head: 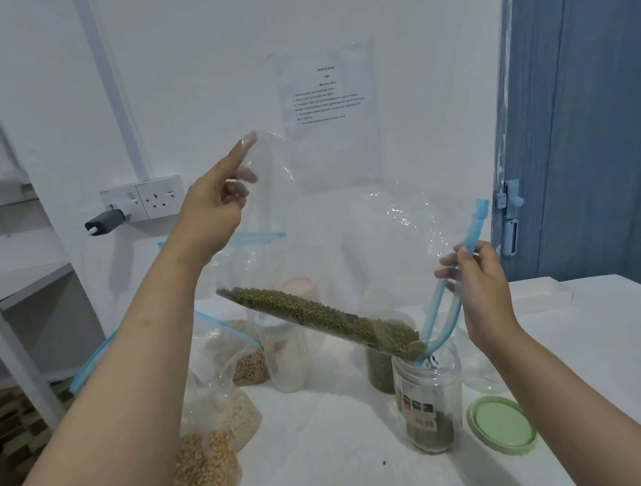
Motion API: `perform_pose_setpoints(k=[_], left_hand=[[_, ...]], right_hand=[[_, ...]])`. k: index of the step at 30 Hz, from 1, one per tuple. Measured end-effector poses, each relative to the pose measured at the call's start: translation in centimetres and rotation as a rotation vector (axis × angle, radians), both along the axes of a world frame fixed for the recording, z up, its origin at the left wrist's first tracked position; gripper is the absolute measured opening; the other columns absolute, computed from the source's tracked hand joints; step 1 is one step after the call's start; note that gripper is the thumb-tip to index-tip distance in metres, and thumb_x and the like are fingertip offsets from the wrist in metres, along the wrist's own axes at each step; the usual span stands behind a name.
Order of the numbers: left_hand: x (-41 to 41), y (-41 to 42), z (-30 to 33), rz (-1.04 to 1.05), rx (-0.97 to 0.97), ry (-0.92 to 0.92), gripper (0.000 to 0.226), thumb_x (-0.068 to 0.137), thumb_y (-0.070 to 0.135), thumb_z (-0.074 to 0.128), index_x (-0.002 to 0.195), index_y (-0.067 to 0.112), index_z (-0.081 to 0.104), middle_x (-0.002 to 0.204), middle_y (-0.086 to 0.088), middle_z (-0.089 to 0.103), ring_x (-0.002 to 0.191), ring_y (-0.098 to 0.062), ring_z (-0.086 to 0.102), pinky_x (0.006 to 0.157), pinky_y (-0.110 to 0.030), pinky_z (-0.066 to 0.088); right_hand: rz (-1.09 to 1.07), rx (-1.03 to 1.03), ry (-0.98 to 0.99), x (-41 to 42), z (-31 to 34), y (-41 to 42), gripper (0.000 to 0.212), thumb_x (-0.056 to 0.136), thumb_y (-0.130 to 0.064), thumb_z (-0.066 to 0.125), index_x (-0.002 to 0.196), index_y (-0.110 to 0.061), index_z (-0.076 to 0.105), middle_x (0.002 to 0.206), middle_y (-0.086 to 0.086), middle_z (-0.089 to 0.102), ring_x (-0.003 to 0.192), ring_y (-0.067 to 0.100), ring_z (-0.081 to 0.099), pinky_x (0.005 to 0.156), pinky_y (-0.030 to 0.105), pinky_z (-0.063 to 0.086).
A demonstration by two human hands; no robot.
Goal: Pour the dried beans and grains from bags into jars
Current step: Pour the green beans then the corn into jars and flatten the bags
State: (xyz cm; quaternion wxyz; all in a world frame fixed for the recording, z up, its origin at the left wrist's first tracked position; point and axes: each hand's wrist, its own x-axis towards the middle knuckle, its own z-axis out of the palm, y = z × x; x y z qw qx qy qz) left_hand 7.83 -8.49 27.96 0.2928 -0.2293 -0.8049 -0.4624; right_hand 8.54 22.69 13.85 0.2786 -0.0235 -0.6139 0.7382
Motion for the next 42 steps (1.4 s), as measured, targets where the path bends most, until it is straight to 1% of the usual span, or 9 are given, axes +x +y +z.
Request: perform_pose_setpoints(k=[2,5,8,13,23,27,32,38,42], left_hand=[[0.0,-0.1,-0.1,0.009,0.001,0.019,0.089,0.091,-0.017,0.038,0.128,0.063,0.048,0.098,0.012,0.057,0.082,-0.008,0.045,0.082,-0.018,0.041],[0.0,0.1,-0.4,0.031,0.018,0.059,0.079,0.093,-0.016,0.042,0.131,0.053,0.05,0.096,0.012,0.06,0.086,-0.006,0.05,0.09,-0.021,0.043],[0.2,0.4,-0.7,0.043,0.067,0.06,0.067,0.094,-0.015,0.044,0.13,0.04,0.054,0.094,0.011,0.064,0.088,-0.004,0.055,0.097,-0.018,0.044],[0.5,0.3,-1.2,0.073,0.081,0.08,0.057,0.093,-0.014,0.045,0.13,0.028,0.058,0.092,0.01,0.065,0.097,-0.008,0.06,0.094,-0.015,0.045],[1.2,0.2,-1.5,0.086,0.145,0.128,0.058,0.093,-0.012,0.049,0.135,0.029,0.054,0.095,0.005,0.066,0.102,-0.006,0.064,0.097,-0.016,0.046],[1.4,0.4,-1.7,0.134,0.145,0.157,0.045,0.095,-0.005,0.054,0.129,0.024,0.061,0.095,0.009,0.069,0.098,-0.003,0.064,0.092,-0.014,0.047],[1.8,0.5,-1.8,0.151,0.16,0.163,0.037,0.094,-0.004,0.057,0.125,0.015,0.065,0.097,0.005,0.07,0.095,-0.002,0.064,0.095,-0.018,0.048],[2.1,0.7,-1.6,0.136,0.165,0.184,0.038,0.093,-0.004,0.058,0.121,0.022,0.065,0.096,0.007,0.069,0.097,-0.004,0.064,0.094,-0.018,0.049],[2.1,1.0,-1.4,0.13,0.163,0.192,0.037,0.093,-0.003,0.058,0.121,0.021,0.066,0.096,0.005,0.07,0.097,-0.005,0.064,0.093,-0.018,0.049]], right_hand=[[0.001,-0.008,-0.004,0.0,0.0,0.0,0.018,0.106,-0.021,0.04,0.094,-0.024,0.052,0.088,-0.002,0.063,0.075,0.015,0.064,0.095,0.047,0.05],[-0.002,-0.008,-0.01,0.1,0.0,0.0,0.019,0.107,-0.021,0.039,0.094,-0.024,0.052,0.089,-0.002,0.063,0.076,0.015,0.064,0.095,0.046,0.05],[-0.001,-0.014,-0.015,0.1,-0.2,0.0,0.019,0.107,-0.021,0.039,0.093,-0.024,0.052,0.088,-0.002,0.063,0.078,0.016,0.064,0.096,0.047,0.05],[0.001,-0.013,-0.027,0.2,-0.2,0.0,0.019,0.106,-0.022,0.039,0.093,-0.024,0.052,0.09,-0.002,0.064,0.08,0.016,0.064,0.096,0.047,0.051],[0.002,-0.023,-0.016,0.5,-0.2,0.2,0.019,0.106,-0.023,0.04,0.092,-0.025,0.052,0.088,-0.004,0.064,0.078,0.016,0.064,0.094,0.045,0.051],[-0.002,-0.011,-0.007,0.7,-0.3,0.3,0.019,0.107,-0.023,0.04,0.092,-0.026,0.052,0.088,-0.003,0.063,0.078,0.016,0.064,0.095,0.048,0.051],[-0.021,0.014,0.012,1.2,-0.3,0.2,0.02,0.107,-0.023,0.039,0.093,-0.027,0.053,0.089,-0.001,0.064,0.077,0.016,0.063,0.095,0.049,0.053],[-0.027,0.019,0.018,1.8,-0.2,0.3,0.02,0.107,-0.023,0.039,0.093,-0.026,0.053,0.09,0.0,0.064,0.076,0.015,0.063,0.093,0.048,0.053],[-0.019,0.024,0.005,2.0,-0.1,0.5,0.02,0.107,-0.023,0.039,0.094,-0.027,0.053,0.09,0.0,0.065,0.076,0.015,0.063,0.093,0.049,0.054]])
